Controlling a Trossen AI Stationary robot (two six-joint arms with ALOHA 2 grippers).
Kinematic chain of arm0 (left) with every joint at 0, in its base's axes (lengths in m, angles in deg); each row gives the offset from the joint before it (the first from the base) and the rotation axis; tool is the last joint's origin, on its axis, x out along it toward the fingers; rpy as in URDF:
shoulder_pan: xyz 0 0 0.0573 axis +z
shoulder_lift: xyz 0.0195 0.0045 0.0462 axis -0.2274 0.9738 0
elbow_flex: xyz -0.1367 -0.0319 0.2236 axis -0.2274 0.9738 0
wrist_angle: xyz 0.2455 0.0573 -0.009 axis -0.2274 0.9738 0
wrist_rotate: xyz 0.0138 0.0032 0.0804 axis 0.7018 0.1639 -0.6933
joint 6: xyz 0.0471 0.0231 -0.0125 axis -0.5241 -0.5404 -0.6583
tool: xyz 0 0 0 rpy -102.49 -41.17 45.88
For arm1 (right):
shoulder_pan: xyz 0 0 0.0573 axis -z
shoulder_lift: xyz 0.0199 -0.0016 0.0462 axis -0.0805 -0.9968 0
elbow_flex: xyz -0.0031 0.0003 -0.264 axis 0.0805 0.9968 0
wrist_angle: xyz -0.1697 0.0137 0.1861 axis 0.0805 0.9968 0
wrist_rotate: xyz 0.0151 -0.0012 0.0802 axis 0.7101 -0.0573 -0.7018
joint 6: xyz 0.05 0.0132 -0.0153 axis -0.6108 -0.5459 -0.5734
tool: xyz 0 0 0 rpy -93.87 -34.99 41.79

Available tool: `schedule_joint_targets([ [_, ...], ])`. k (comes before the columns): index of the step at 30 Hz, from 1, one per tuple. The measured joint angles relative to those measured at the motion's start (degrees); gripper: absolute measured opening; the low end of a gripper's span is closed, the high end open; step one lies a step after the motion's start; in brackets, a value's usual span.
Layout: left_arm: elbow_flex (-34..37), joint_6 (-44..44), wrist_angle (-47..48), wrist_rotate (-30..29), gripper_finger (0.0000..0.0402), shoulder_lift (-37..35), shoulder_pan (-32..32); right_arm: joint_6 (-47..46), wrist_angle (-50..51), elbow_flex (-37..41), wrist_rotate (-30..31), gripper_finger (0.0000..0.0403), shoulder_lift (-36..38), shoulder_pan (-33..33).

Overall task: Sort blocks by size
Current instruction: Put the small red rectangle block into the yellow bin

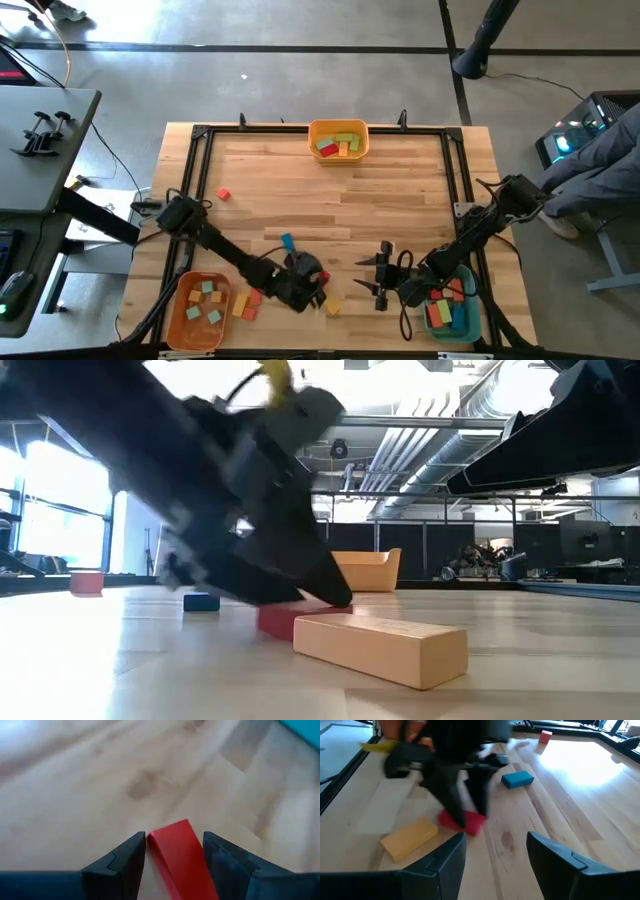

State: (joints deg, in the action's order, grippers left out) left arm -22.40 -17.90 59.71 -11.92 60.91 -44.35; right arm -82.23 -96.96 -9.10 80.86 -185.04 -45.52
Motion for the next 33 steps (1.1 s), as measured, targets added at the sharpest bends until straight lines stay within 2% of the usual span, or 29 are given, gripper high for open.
schedule_joint_targets([
  [4,-1.18,-2.19,7.28,1.62,0.0186,-2.93,0.92,-0.22,0.59,-0.02,-0.04,0.0206,0.0,0.0],
  [8,-3.75,-0.51,18.27,2.0,0.0186,-4.74,0.19,-1.2,1.13,-0.02,-0.04,0.0206,-0.01,0.0],
  [10,-4.56,-0.27,20.58,1.52,0.0186,-4.82,-0.65,-1.56,1.2,-0.02,-0.08,0.0206,-0.02,-0.01],
  [13,-4.74,-0.63,19.29,-1.22,0.0186,-4.42,-2.35,-1.5,1.19,-0.02,-0.08,0.0206,-0.02,-0.12],
  [16,-4.67,-6.66,17.17,-5.15,0.0186,-2.47,-4.99,-1.27,0.73,-0.02,-0.07,0.0206,-0.02,-0.13],
  [21,-4.72,-10.15,13.11,-15.36,0.0186,1.39,-7.86,-2.12,0.64,-0.02,-0.07,0.0206,-0.02,-0.38],
  [27,-4.68,-7.28,7.74,-17.45,0.0186,6.35,-6.96,-2.59,0.47,-0.02,-0.07,0.0206,-0.05,-0.38],
  [33,-4.8,-4.61,4.1,-18.33,0.0186,8.01,-5.41,-2.62,0.34,-0.02,-0.07,0.0206,-0.02,-0.37],
])
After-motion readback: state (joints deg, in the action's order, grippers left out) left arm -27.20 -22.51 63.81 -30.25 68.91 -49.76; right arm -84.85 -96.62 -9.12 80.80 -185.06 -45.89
